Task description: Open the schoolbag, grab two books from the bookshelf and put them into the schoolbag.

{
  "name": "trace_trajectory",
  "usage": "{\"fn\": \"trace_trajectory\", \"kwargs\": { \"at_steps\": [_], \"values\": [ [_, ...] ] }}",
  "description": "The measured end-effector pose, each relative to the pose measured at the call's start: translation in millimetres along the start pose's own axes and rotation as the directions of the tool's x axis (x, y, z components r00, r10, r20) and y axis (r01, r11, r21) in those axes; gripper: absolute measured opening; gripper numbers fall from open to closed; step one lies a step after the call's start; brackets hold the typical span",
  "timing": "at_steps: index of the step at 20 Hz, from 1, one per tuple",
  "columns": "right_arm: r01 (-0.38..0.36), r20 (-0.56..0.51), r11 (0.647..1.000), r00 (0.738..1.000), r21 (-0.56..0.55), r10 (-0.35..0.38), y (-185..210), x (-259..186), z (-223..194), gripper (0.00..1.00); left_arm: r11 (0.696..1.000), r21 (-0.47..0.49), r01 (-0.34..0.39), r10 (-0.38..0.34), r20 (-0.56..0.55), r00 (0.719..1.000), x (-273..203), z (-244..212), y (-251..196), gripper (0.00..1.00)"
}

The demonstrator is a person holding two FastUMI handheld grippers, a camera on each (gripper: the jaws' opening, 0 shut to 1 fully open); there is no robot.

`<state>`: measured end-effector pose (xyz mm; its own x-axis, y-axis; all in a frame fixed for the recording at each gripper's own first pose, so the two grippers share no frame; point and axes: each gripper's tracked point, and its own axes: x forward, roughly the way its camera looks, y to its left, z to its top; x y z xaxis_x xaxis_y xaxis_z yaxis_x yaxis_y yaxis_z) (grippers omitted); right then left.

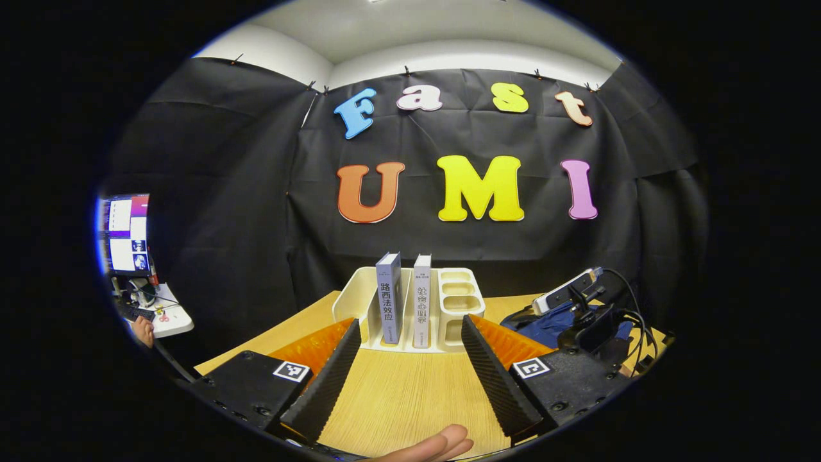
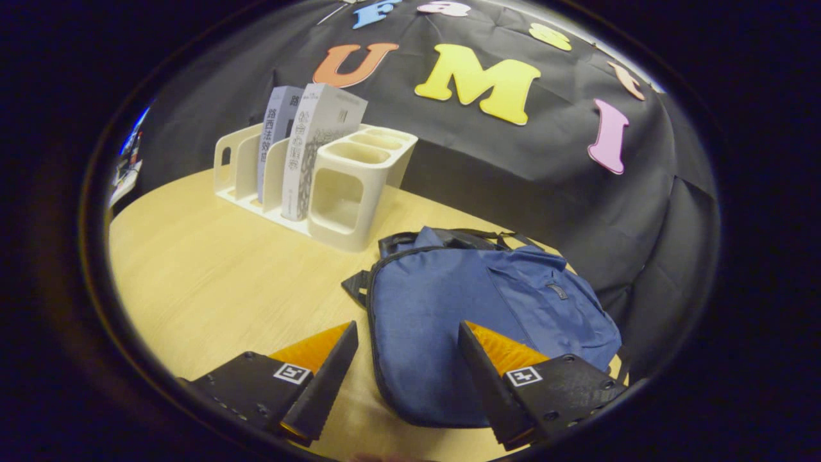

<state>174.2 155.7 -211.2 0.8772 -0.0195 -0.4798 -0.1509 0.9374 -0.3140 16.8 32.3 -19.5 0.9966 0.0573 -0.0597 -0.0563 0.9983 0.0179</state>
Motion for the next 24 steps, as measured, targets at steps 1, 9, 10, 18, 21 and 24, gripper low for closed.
{"fn": "trace_trajectory", "kwargs": {
  "at_steps": [1, 9, 10, 18, 21, 24],
  "values": [
    [0.014, -0.015, 1.0, 1.0, -0.008, -0.014, -0.5, 6.3, -2.6, 0.97, 1.0, -0.002, 0.003, -0.003, -0.007, 1.0, -0.1, -3.7, -0.9, 0.99],
    [0.051, -0.021, 0.996, 0.999, 0.072, -0.049, -22.3, 3.8, 15.2, 0.75, 1.0, -0.005, 0.015, -0.015, -0.036, 0.999, 6.8, -11.5, -8.7, 0.99],
    [0.044, -0.015, 0.997, 0.999, 0.069, -0.043, -22.2, 2.3, 18.4, 0.61, 1.0, -0.006, 0.018, -0.018, -0.038, 0.999, 6.6, -11.7, -11.1, 0.99],
    [0.035, 0.008, 0.998, 0.999, 0.052, -0.036, -48.7, -12.3, 38.7, 0.01, 0.999, -0.024, 0.022, -0.023, -0.057, 0.998, 11.8, -21.7, -9.9, 0.99],
    [0.002, 0.02, 0.997, 1.0, 0.081, -0.004, -68.1, -19.5, 53.6, 0.01, 0.999, -0.037, 0.0, -0.003, -0.077, 0.997, 23.7, -27.3, -4.1, 0.99],
    [-0.019, 0.045, 0.994, 0.999, 0.107, 0.014, -94.6, -29.4, 72.9, 0.0, 0.997, -0.062, -0.04, 0.034, -0.103, 0.994, 33.2, -35.0, 3.3, 0.99]
  ]
}}
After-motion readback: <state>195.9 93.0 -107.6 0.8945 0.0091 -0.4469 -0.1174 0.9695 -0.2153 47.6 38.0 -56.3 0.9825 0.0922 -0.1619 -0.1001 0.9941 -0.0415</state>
